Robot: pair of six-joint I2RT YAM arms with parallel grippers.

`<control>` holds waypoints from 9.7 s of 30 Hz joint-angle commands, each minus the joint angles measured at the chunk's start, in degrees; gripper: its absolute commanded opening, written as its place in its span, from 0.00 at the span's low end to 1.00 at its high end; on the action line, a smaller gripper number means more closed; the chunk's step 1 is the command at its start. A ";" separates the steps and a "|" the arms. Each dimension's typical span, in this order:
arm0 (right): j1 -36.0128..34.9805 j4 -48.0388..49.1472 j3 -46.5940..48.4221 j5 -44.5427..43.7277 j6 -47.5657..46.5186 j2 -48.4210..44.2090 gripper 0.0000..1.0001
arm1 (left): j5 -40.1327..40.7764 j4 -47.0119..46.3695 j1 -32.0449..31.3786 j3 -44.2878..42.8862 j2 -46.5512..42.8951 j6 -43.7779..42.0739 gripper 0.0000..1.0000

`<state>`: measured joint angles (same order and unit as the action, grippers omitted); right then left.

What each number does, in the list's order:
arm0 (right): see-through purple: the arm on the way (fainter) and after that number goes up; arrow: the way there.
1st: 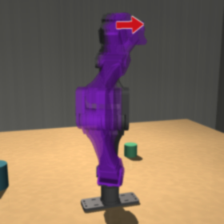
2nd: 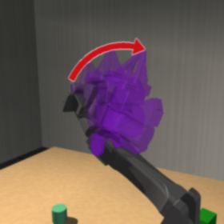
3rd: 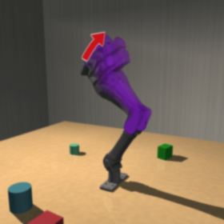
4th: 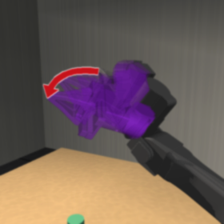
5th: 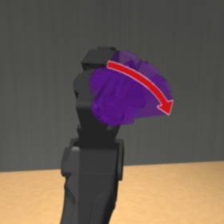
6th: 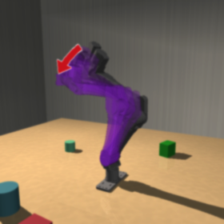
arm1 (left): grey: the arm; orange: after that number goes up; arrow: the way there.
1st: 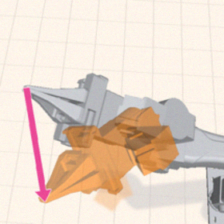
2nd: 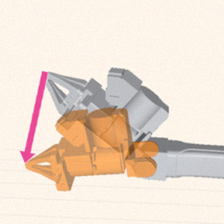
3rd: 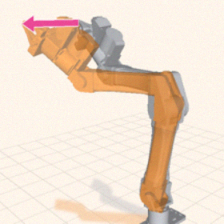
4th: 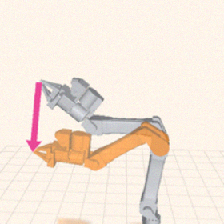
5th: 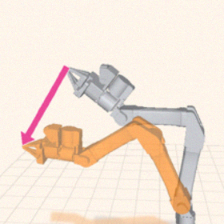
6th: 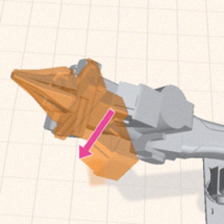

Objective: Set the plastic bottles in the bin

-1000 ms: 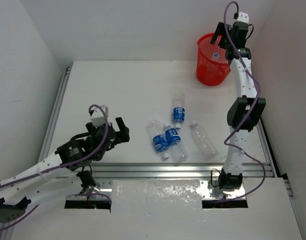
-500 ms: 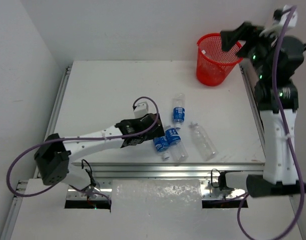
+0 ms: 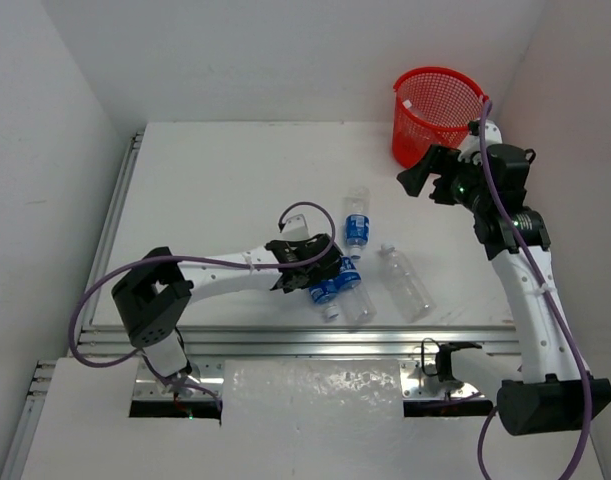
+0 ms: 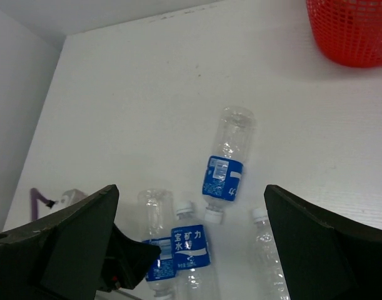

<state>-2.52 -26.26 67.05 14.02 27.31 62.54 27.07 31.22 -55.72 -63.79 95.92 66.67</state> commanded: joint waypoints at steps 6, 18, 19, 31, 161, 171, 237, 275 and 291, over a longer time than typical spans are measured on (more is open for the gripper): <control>-1.34 4.20 -0.43 5.84 1.61 -1.99 0.99 | -1.23 -7.49 -0.97 1.48 5.76 0.83 0.83; -9.69 11.65 -7.16 18.37 3.43 -0.14 0.99 | 11.60 1.59 -0.88 10.51 -3.27 5.78 0.04; -10.04 14.02 -8.50 21.98 4.50 0.38 0.99 | 11.86 -0.01 -1.14 11.40 -4.76 -0.34 0.00; -23.22 52.52 -23.45 37.57 17.43 5.31 0.99 | -16.85 -60.40 -1.32 46.38 -54.59 -43.38 0.00; -29.20 48.77 -14.23 30.19 13.57 10.93 0.99 | -41.73 -57.93 9.49 31.97 -43.19 -39.34 0.00; -28.07 41.05 -12.56 23.45 6.81 9.27 0.00 | -20.45 -35.49 9.58 20.83 -43.10 -38.82 0.94; -6.61 0.77 0.59 -14.29 -3.15 -2.46 0.99 | -17.41 -17.26 6.95 -8.34 1.52 -36.79 1.00; -14.69 52.45 -21.71 35.20 18.40 0.38 0.99 | -54.83 -74.10 13.89 36.54 -32.80 -40.93 0.00; -17.52 31.75 -12.13 15.02 6.36 3.90 0.00 | -16.83 -31.48 13.98 18.76 -33.35 -34.63 1.00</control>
<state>-21.89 13.41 49.65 41.58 39.27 68.16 -15.73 -21.71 -42.33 -34.70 63.33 27.73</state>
